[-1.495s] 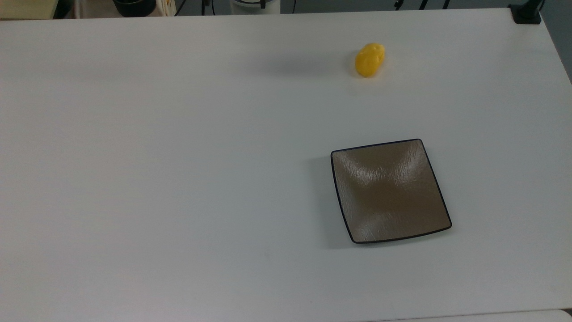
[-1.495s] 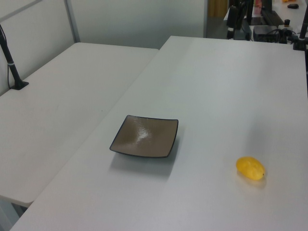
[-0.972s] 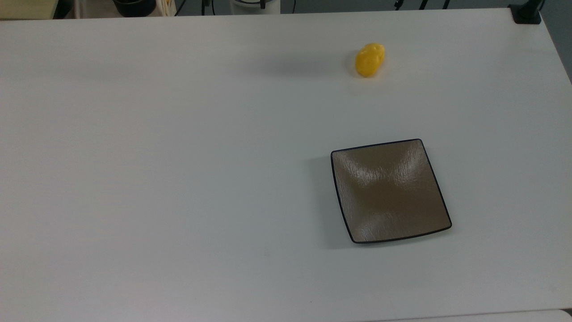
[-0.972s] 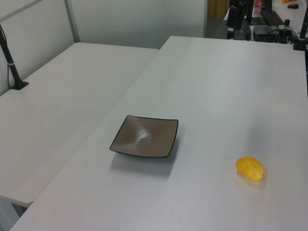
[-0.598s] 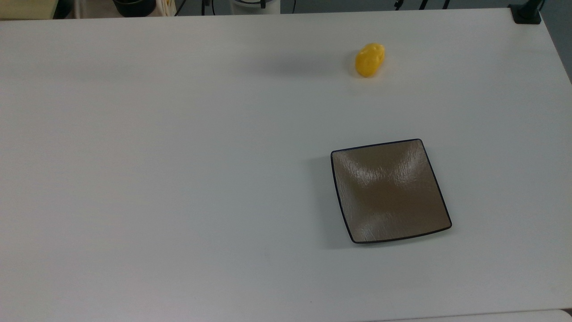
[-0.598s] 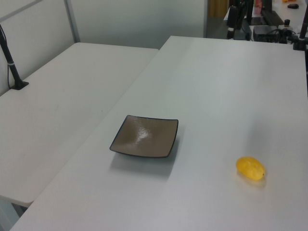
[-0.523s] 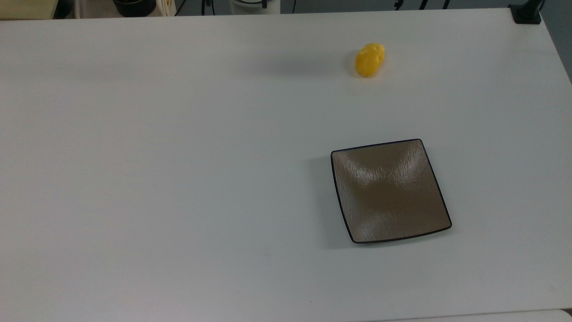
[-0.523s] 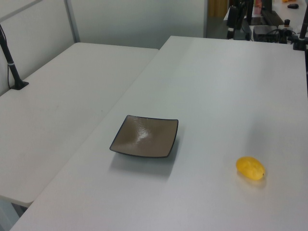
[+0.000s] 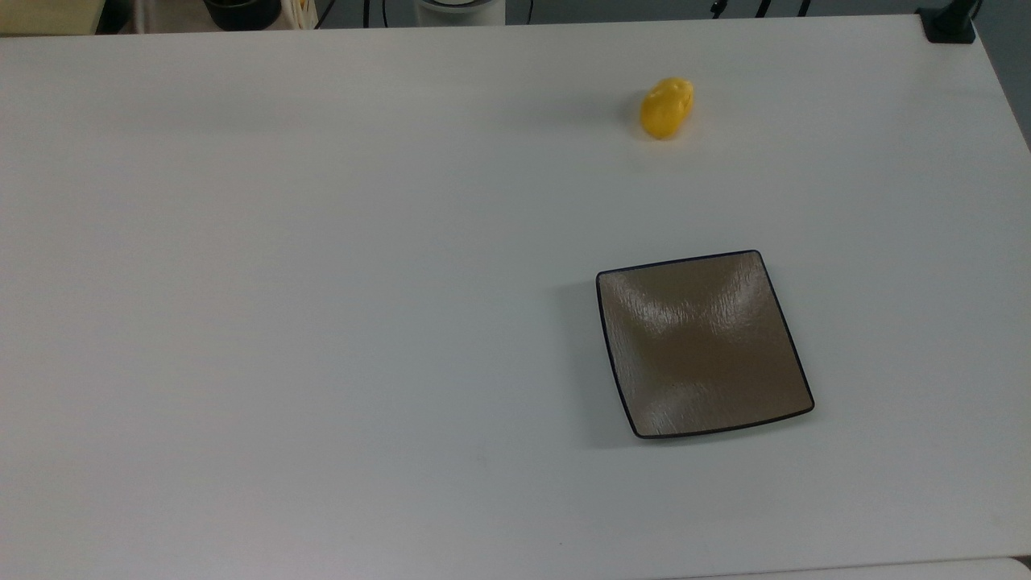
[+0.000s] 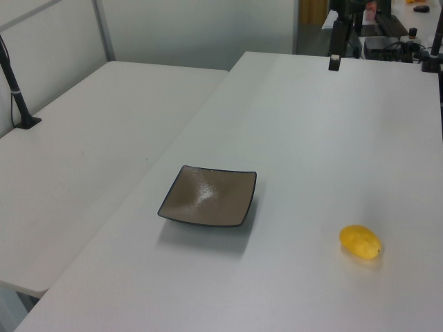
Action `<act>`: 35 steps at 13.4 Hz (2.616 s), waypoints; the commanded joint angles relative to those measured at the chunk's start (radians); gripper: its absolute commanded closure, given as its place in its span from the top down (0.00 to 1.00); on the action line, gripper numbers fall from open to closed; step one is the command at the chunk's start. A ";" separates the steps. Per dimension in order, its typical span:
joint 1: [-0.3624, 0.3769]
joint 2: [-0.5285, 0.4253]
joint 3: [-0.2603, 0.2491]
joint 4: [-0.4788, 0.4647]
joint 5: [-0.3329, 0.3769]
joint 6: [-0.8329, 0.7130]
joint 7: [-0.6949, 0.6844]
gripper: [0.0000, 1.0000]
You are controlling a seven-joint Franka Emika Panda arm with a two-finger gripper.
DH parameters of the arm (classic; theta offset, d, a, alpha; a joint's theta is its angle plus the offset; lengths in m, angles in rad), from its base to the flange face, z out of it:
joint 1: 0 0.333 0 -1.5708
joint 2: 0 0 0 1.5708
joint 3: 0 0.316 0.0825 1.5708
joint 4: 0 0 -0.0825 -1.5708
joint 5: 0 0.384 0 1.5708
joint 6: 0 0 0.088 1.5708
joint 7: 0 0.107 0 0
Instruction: Put potatoes on a ceramic plate
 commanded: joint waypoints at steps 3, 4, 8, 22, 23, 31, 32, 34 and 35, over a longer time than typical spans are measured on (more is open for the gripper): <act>0.040 -0.039 0.109 -0.083 0.041 -0.049 0.127 1.00; 0.037 -0.042 0.154 -0.116 0.049 -0.045 0.154 1.00; 0.037 -0.053 0.246 -0.257 0.104 -0.006 0.197 1.00; 0.070 -0.006 0.351 -0.640 0.128 0.606 0.346 1.00; 0.072 0.001 0.351 -0.649 0.127 0.630 0.357 1.00; 0.110 0.114 0.351 -0.650 -0.023 0.722 0.532 1.00; 0.112 0.117 0.351 -0.650 -0.034 0.722 0.538 1.00; 0.107 0.129 0.351 -0.649 -0.039 0.724 0.538 1.00; 0.106 0.140 0.351 -0.646 -0.049 0.736 0.539 1.00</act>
